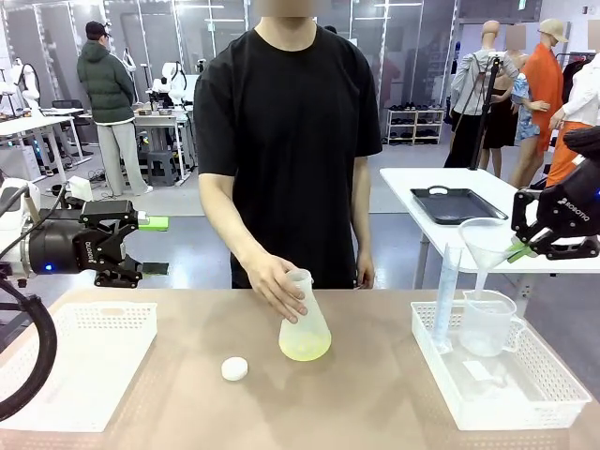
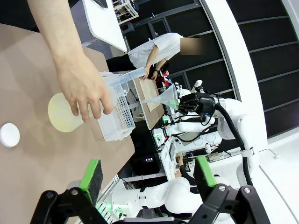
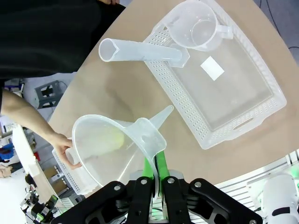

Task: Prepare the solutions needed for the experiment.
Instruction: Once the solution is in the Big flask , pick up the Plastic Funnel and place it back into the right Organizing basket.

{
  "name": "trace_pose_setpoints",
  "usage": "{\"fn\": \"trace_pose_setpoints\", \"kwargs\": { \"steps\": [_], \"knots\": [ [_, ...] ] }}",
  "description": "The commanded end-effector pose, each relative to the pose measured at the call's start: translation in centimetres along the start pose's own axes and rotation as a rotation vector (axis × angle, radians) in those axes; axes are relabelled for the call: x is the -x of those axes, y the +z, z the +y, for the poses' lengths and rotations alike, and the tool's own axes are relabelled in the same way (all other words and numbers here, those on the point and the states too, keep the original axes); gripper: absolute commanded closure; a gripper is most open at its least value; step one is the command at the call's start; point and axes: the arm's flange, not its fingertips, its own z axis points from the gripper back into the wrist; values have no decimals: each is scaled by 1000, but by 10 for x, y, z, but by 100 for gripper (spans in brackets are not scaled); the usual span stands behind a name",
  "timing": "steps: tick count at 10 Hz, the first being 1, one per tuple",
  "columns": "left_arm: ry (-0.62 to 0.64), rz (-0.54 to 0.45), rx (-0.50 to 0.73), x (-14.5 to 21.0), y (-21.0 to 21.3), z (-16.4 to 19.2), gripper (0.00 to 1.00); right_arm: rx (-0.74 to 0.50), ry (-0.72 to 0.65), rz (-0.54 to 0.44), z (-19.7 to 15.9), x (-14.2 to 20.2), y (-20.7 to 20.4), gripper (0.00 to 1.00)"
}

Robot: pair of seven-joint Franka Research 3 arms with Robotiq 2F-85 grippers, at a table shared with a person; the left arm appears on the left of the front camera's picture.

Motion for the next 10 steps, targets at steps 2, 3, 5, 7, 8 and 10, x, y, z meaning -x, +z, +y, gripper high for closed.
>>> {"fn": "trace_pose_setpoints", "kwargs": {
  "steps": [2, 3, 5, 7, 8, 10],
  "knots": [
    [1, 9, 1, 0, 3, -3, 0, 161, -140, 89, -11, -13, -32, 97],
    [1, 9, 1, 0, 3, -3, 0, 181, -164, 110, -16, -14, -39, 97],
    [1, 9, 1, 0, 3, -3, 0, 279, -225, 184, -22, -21, -66, 97],
    [1, 9, 1, 0, 3, -3, 0, 398, -266, 184, -31, -33, -98, 97],
    [1, 9, 1, 0, 3, -3, 0, 417, -278, 181, -33, -42, -111, 97],
    [1, 9, 1, 0, 3, -3, 0, 449, -288, 142, -35, -54, -131, 97]
  ]
}}
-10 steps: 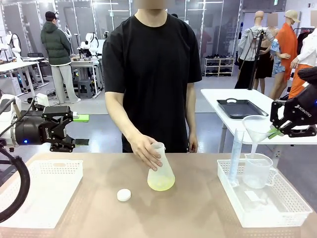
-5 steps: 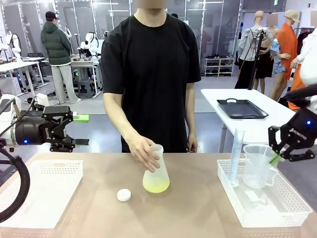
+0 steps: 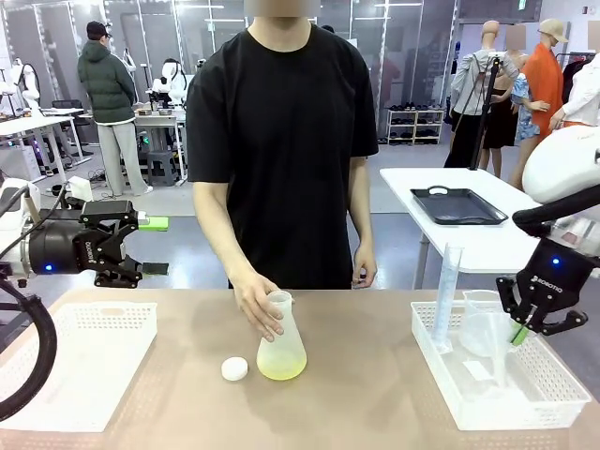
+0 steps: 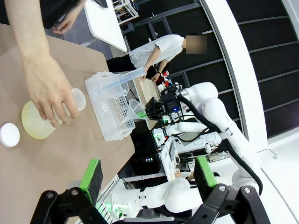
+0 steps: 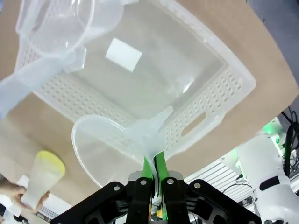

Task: Prepare the solutions needed for the experiment.
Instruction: Once the solution is in the Big flask , pick up the Plastic Funnel and place it back into the right Organizing basket.

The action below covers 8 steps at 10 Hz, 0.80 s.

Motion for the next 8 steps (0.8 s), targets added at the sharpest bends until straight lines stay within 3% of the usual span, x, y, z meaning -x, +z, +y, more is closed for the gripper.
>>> {"fn": "trace_pose_setpoints", "kwargs": {
  "steps": [1, 3, 8],
  "knots": [
    [1, 9, 1, 0, 3, -3, 0, 12, -46, -58, 14, -11, -1, 89],
    [1, 9, 1, 0, 3, -3, 0, -10, -69, -72, 17, -16, -5, 70],
    [1, 9, 1, 0, 3, -3, 0, -15, -21, -40, 11, -17, -5, 70]
  ]
}}
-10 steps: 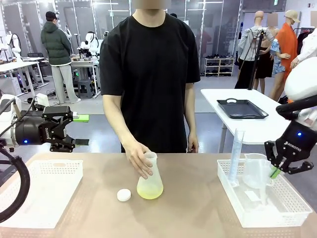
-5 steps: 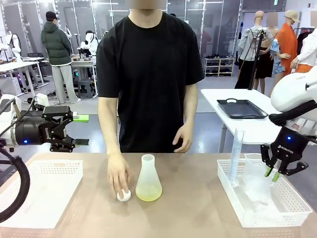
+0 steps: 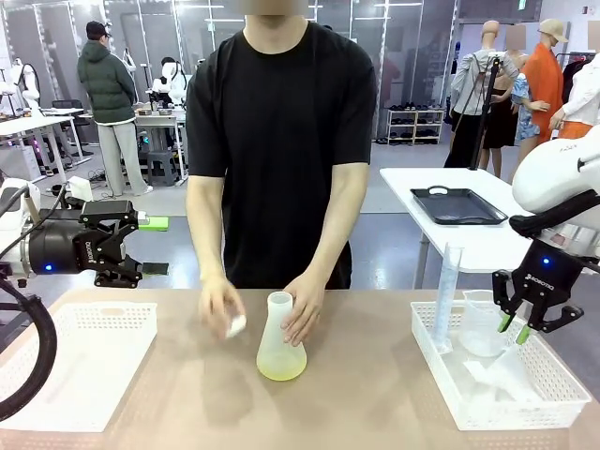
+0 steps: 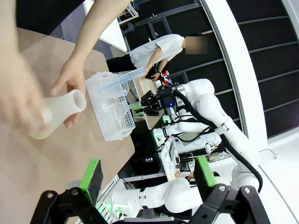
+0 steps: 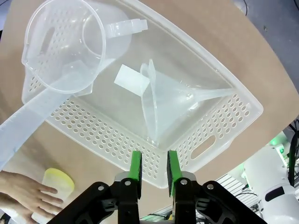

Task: Prepare the solutions needed for the experiment.
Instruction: Once the solution is in the Big flask , pick up the Plastic Funnel and place it back into the right Organizing basket, then when the human places the Big flask in the center of the table, pick up the Big flask and place it in the left Organizing basket.

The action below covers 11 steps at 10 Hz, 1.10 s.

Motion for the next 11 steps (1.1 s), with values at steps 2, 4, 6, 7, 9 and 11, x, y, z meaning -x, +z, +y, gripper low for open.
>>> {"fn": "trace_pose_setpoints", "kwargs": {
  "steps": [2, 4, 6, 7, 9, 11],
  "knots": [
    [1, 9, 1, 0, 3, -3, 0, 2, 6, -3, 0, 1, 1, 70],
    [1, 9, 1, 0, 3, -3, 0, 2, 6, -3, 0, 1, 1, 70],
    [1, 9, 1, 0, 3, -3, 0, 2, 6, -3, 0, 1, 1, 70],
    [1, 9, 1, 0, 3, -3, 0, 2, 6, -3, 0, 1, 1, 70],
    [1, 9, 1, 0, 3, -3, 0, 0, 0, 0, 0, 0, 0, 73],
    [1, 9, 1, 0, 3, -3, 0, -222, 120, -6, 12, 49, 32, 70]
  ]
}}
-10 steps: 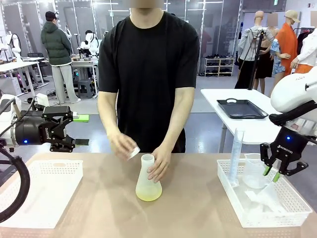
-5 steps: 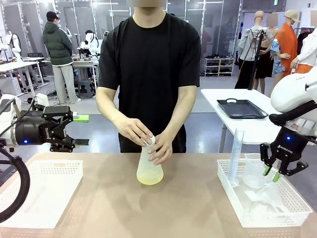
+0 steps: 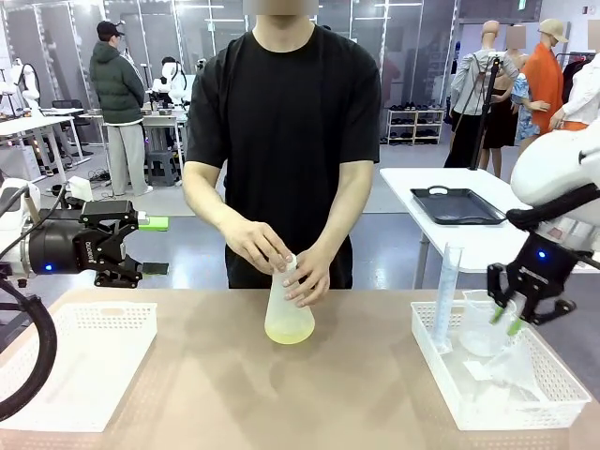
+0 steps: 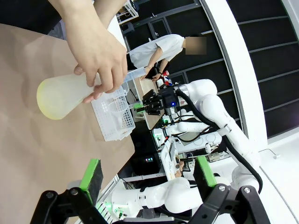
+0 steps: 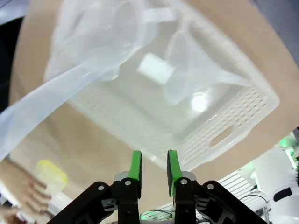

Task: Prepare the solutions needed for the experiment.
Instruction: When the human places the Big flask in the center of the table, pick up the Big flask and place it in the left Organizing basket.

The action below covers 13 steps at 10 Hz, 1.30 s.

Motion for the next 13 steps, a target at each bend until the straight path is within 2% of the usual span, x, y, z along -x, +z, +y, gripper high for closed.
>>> {"fn": "trace_pose_setpoints", "kwargs": {
  "steps": [1, 2, 4, 5, 6, 9, 10, 11, 13],
  "knots": [
    [1, 9, 1, 0, 3, -3, 0, -217, 133, 10, 10, 50, 27, 70],
    [1, 9, 1, 0, 3, -3, 0, -288, 171, -12, 13, 70, 39, 70],
    [1, 9, 1, 0, 3, -3, 0, -553, 357, 86, 16, 105, 63, 70],
    [1, 9, 1, 0, 3, -3, 0, -637, 377, 144, 17, 110, 69, 70],
    [1, 9, 1, 0, 3, -3, 0, -670, 399, 240, 18, 110, 69, 61],
    [1, 9, 1, 0, 3, -3, 0, -766, 530, 370, 16, 105, 60, 30],
    [1, 9, 1, 0, 3, -3, 0, -780, 572, 361, 13, 101, 58, 30],
    [1, 9, 1, 0, 3, -3, 0, -839, 595, 403, 9, 94, 55, 30],
    [1, 9, 1, 0, 3, -3, 0, -926, 588, 419, 8, 80, 44, 30]
  ]
}}
